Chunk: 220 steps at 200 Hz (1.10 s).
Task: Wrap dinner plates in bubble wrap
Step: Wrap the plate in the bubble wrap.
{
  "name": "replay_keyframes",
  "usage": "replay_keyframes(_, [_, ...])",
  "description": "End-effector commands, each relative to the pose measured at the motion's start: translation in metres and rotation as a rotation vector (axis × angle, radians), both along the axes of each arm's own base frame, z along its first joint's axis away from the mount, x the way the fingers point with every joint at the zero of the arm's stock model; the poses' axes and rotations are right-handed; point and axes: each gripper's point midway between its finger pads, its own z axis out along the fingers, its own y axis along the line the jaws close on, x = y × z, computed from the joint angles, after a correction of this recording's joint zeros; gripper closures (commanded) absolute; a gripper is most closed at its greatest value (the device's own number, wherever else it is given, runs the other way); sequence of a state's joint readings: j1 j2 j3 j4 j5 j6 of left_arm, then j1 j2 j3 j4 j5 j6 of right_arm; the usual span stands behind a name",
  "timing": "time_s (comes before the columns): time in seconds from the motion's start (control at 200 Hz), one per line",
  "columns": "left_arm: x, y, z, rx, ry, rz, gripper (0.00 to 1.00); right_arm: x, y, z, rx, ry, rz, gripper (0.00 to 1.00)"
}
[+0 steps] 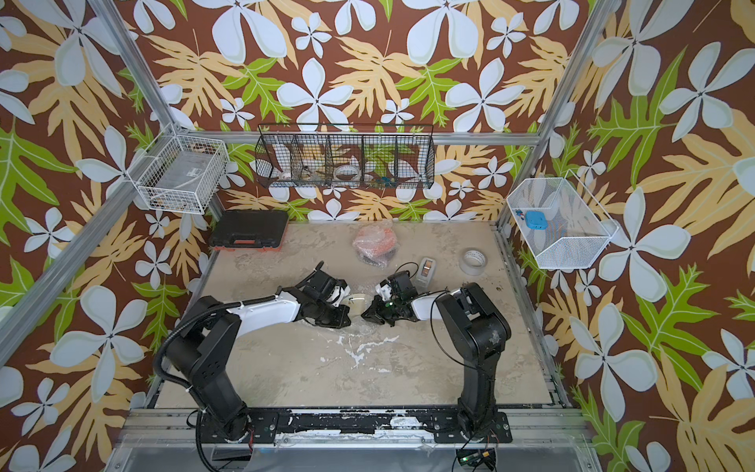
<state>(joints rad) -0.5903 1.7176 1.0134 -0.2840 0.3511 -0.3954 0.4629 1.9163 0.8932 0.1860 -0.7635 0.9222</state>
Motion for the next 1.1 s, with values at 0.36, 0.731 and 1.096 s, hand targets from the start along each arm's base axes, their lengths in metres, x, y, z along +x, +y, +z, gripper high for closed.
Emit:
replay_keyframes(0.36, [-0.039,-0.045,0.016,-0.168,0.140,-0.061,0.96,-0.038,-0.009,-0.006,-0.064,0.106,-0.165,1.00])
replay_keyframes(0.731, [-0.032,-0.008,-0.066,0.105,0.177,0.019,0.98,-0.006,-0.020,0.030,-0.091,-0.028,-0.115,0.82])
replay_keyframes(1.096, [-0.043,0.004,-0.073,0.154,0.200,0.006,1.00,0.064,-0.133,0.043,-0.313,-0.179,-0.164,0.38])
